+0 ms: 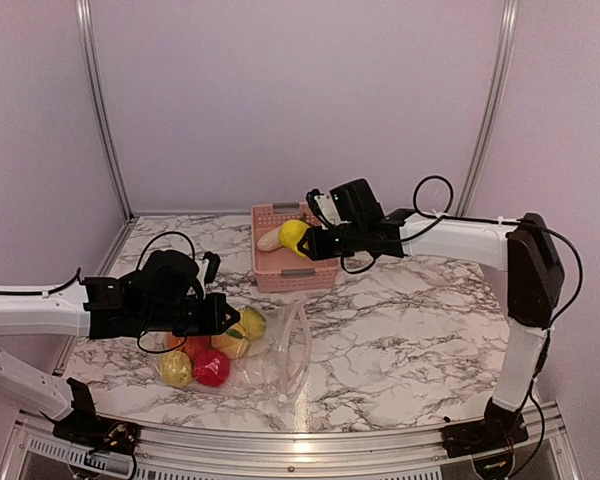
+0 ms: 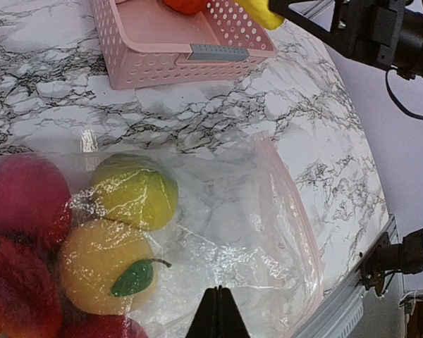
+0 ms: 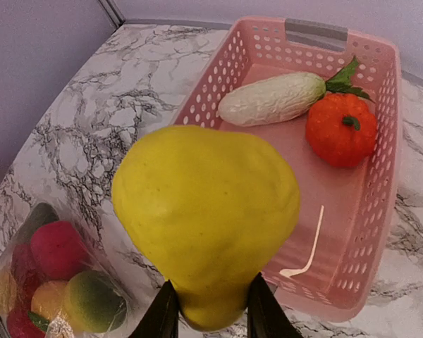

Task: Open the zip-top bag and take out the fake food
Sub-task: Place the fake fruit in the bin.

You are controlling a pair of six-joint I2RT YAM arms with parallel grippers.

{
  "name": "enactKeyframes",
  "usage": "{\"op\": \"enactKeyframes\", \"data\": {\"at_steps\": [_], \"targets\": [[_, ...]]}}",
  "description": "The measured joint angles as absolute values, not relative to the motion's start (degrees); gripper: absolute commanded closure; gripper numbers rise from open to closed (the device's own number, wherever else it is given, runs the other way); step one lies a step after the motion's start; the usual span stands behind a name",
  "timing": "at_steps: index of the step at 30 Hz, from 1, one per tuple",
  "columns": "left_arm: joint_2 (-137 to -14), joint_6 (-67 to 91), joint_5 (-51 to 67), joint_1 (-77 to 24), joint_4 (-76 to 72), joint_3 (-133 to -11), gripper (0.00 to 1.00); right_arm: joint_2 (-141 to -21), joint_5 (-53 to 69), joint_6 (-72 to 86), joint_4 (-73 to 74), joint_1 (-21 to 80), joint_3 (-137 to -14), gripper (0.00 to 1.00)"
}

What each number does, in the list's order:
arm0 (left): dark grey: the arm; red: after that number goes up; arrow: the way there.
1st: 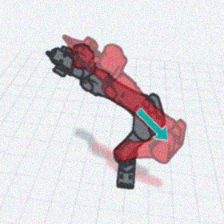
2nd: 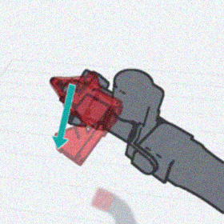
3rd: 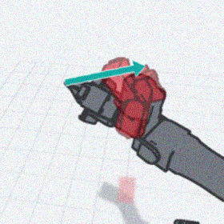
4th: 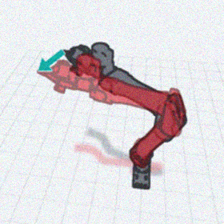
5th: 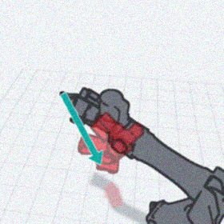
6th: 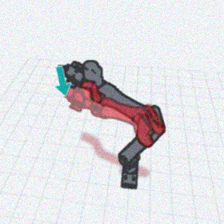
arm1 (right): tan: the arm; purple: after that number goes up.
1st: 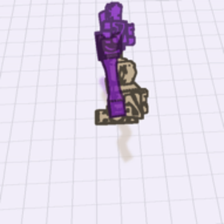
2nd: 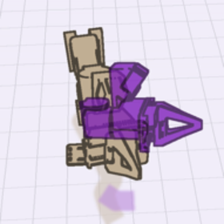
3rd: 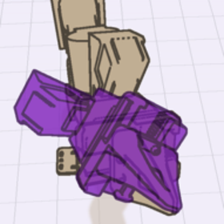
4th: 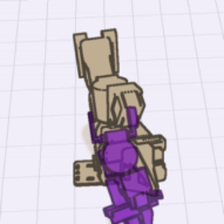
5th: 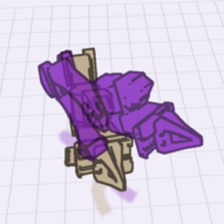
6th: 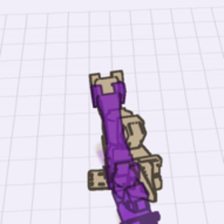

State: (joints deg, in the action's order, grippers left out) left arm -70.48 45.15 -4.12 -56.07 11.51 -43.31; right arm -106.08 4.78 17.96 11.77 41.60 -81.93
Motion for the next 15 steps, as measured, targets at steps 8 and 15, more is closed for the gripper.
{"op": "enactKeyframes", "data": {"at_steps": [8,15], "targets": [[-66.1,45.2,-5.3,-54.8,12.2,-41.3,1.0,-123.7,7.0,16.9,12.9,39.7,-99.9,0.79],[-64.6,45.6,-5.9,-54.5,13.0,-40.3,1.0,-130.8,7.5,16.8,15.5,39.6,-106.1,0.67]]}}
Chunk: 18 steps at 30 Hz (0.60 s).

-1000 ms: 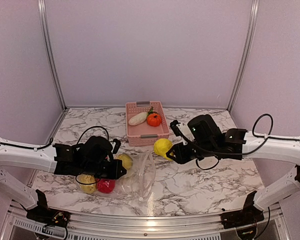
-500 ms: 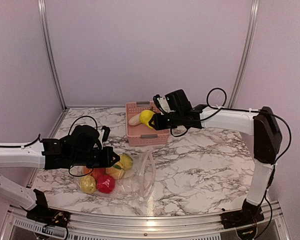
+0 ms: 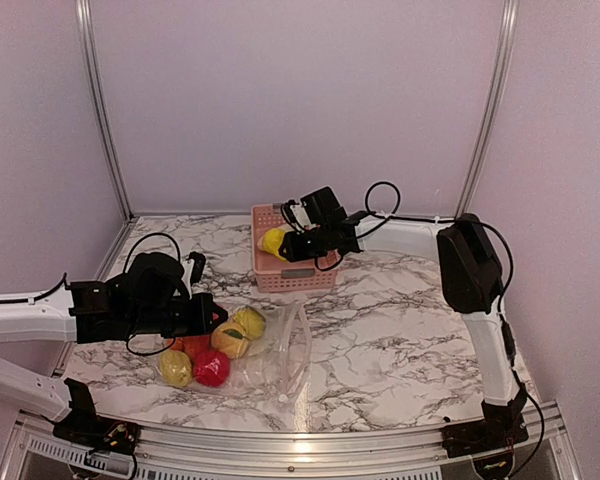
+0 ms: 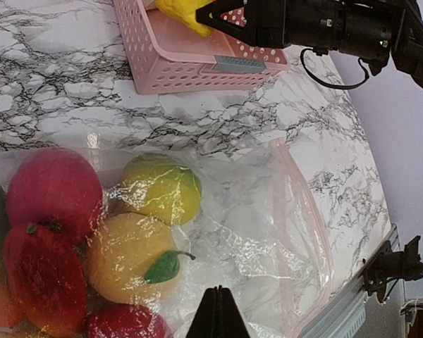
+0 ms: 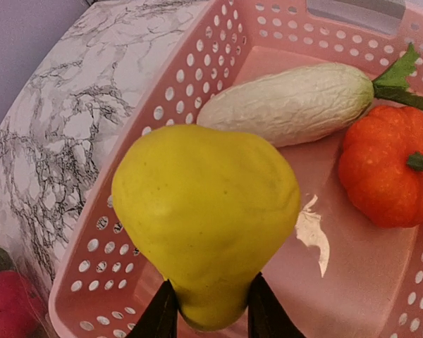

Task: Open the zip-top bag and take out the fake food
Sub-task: Place the fake fruit in the bin.

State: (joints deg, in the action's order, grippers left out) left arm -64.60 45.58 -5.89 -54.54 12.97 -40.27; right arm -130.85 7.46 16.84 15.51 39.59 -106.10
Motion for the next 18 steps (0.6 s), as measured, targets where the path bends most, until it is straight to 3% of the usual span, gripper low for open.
{"op": "enactKeyframes", "data": {"at_steps": [8,14,18], "targets": [[-64.3,45.9,-6.1,-54.4,13.1,-39.4,1.0,-132.9,7.5,15.9,18.2,39.6,-110.1,0.41],[-64.3,46.1,-6.2,-54.4,13.1,-38.8,1.0,-132.4,7.2,15.0,19.4,39.6,-110.6,0.37],[-64.3,46.2,-6.2,-54.0,13.0,-38.5,1.0,-127.4,6.8,14.7,19.6,39.6,-104.7,0.37]]}}
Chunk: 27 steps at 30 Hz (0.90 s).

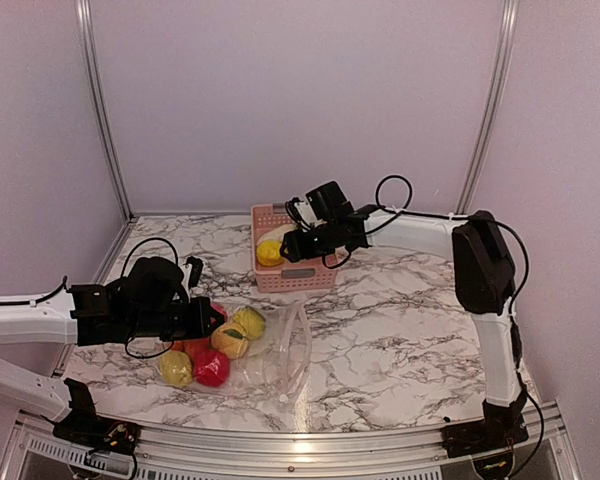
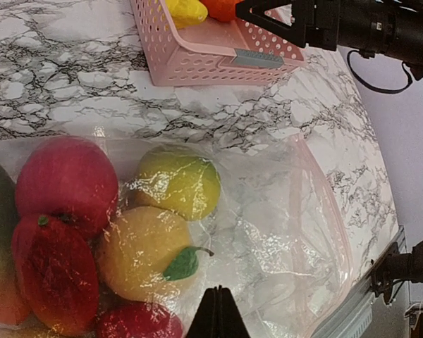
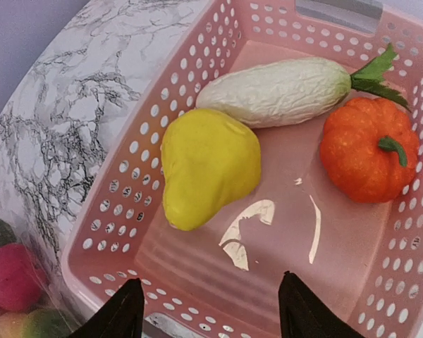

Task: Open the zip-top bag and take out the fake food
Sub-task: Place the fake fruit in the bin, then adjust the fake fruit in the zipper food storage bag.

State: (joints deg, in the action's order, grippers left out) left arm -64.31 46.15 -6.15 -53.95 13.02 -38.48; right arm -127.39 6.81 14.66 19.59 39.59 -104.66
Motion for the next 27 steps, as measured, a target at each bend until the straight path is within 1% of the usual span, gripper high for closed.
{"op": "enactKeyframes", "data": {"at_steps": [4,8,9,11,13,14,17,18,22,27], "targets": [[-64.3,46.3,-6.1,-53.2,12.9,-38.2,1.0,-118.5,6.0,14.3,19.4,40.0,-95.4,0.43],[-64.4,46.3,-5.8,-52.1,12.8,-38.0,1.0,-108.3,5.1,14.4,18.1,41.0,-86.1,0.47],[-64.5,46.3,-5.5,-51.7,12.7,-38.0,0.99,-105.8,4.9,14.5,17.7,41.5,-83.9,0.47],[-64.8,46.3,-4.9,-51.1,12.6,-37.8,0.94,-101.8,4.7,14.9,16.7,43.2,-79.8,0.49],[-65.2,46.2,-4.4,-50.6,12.7,-37.7,0.91,-99.2,4.6,15.2,16.1,45.2,-76.7,0.51],[-65.4,46.1,-4.0,-50.4,12.7,-37.7,0.88,-98.1,4.6,15.7,15.6,46.5,-74.8,0.52],[-65.6,45.7,-3.3,-49.9,13.2,-37.7,0.75,-95.9,4.8,17.1,14.9,50.0,-70.1,0.55],[-65.6,46.1,-3.0,-49.7,13.4,-37.7,0.73,-95.4,4.9,17.6,14.9,51.1,-68.6,0.55],[-65.5,46.0,-2.5,-49.0,14.2,-37.0,0.71,-94.2,5.4,20.0,14.1,54.4,-63.3,0.59],[-65.5,46.1,-1.5,-48.7,14.9,-34.7,0.71,-93.8,6.5,22.7,12.2,55.5,-59.2,0.61]]}}
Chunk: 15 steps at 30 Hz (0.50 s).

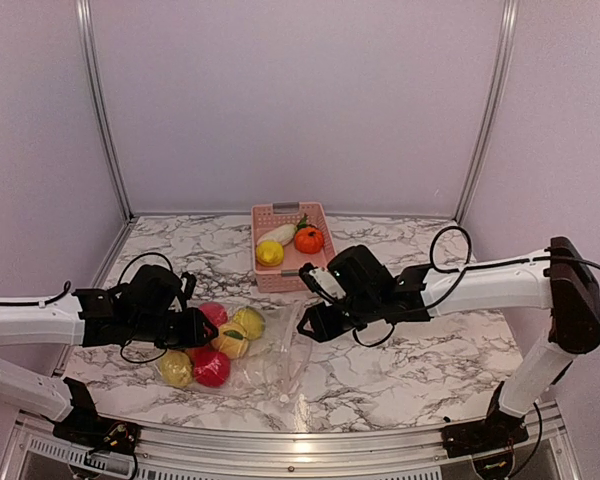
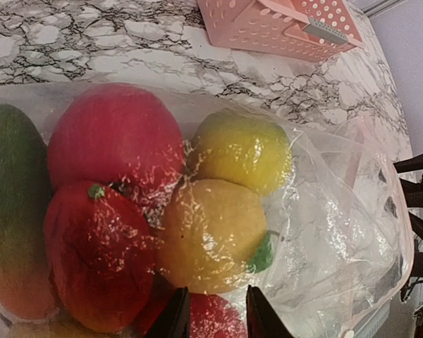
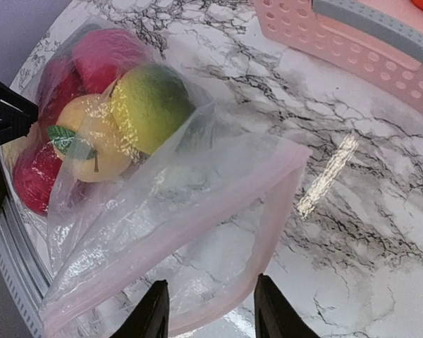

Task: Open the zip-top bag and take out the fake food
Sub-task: Adjust the fake fruit in the zipper food storage bag.

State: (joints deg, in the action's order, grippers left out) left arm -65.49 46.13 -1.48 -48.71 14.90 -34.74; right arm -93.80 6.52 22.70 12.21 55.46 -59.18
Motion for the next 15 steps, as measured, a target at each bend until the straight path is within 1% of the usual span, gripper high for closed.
{"op": "enactKeyframes", "data": {"at_steps": [15], "targets": [[-72.9,47.2,0.6,-47.7,10.6,-34.6,0.72,-94.8,9.1,25.6,5.6,56.5,-56.9,0.64]]}}
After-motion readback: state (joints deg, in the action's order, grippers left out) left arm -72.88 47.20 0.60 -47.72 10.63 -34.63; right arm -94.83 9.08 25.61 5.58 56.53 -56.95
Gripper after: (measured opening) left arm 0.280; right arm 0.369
